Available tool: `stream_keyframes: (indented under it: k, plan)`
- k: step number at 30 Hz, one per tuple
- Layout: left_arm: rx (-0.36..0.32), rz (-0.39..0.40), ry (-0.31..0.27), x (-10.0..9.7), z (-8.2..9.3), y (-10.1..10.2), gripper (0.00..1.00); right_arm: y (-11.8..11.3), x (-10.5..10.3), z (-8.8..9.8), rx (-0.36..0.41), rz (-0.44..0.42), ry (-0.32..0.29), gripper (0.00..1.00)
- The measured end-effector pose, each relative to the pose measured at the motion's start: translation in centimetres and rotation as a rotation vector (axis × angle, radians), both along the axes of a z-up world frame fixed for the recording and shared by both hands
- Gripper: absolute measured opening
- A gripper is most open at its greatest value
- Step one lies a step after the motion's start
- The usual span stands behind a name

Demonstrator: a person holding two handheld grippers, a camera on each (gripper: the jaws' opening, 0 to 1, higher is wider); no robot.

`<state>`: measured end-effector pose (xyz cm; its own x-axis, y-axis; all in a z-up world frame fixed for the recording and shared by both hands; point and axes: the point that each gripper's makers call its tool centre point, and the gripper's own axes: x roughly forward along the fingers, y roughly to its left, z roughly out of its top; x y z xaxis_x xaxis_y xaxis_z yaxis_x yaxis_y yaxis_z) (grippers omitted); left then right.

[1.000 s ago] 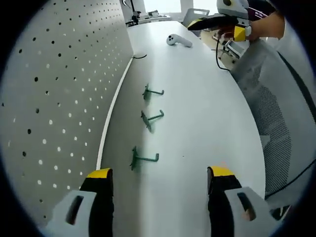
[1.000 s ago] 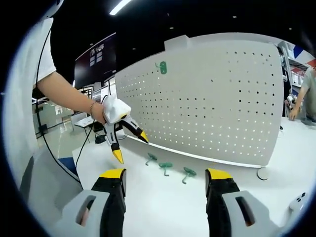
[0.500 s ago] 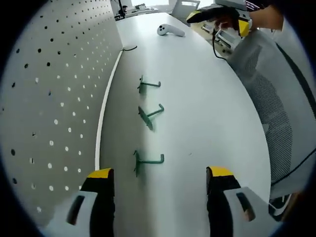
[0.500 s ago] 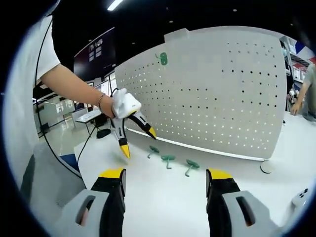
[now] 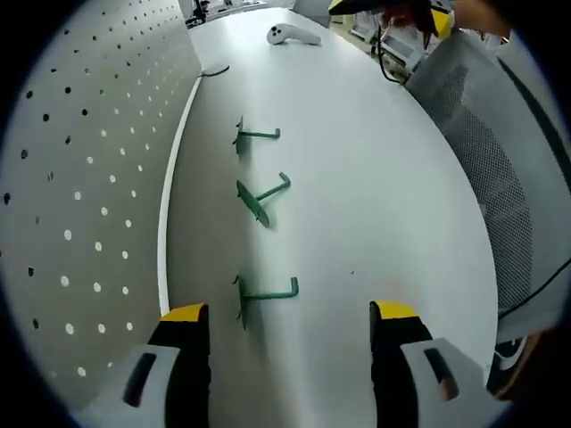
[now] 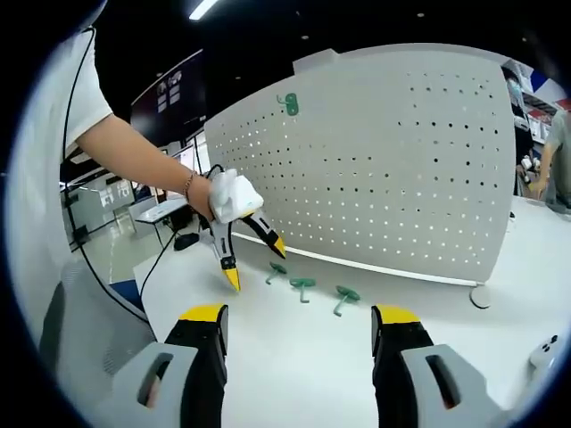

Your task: Insert the hook assembly into the mounting plate slot until the hook locks in place.

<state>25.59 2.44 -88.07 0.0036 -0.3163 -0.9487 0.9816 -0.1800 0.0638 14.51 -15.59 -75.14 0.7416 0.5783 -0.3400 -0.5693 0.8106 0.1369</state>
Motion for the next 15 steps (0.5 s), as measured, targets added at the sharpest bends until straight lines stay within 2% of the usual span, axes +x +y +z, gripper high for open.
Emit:
stream_keyframes:
  k: [3,6,9,13,15]
  plan:
    - [-0.013,0.014,0.025,-0.17,-0.18,-0.01,0.73,-0.05,-0.01,-0.16,-0.009,-0.003,0.005,0.62]
    - [-0.008,0.016,0.016,0.12,-0.17,0.03,0.74,-0.19,0.03,-0.23,-0.014,-0.006,0.006,0.61]
    - [-0.007,-0.003,0.04,-0.32,-0.24,0.0,0.7,-0.27,0.08,-0.26,-0.009,-0.011,0.008,0.61]
    - [-0.014,0.047,0.071,-0.11,-0.4,0.12,0.71,-0.32,0.1,-0.25,-0.008,-0.013,0.007,0.6]
    - [-0.027,0.031,0.064,-0.05,-0.35,-0.08,0.72,-0.37,0.11,-0.21,-0.008,-0.015,0.005,0.59]
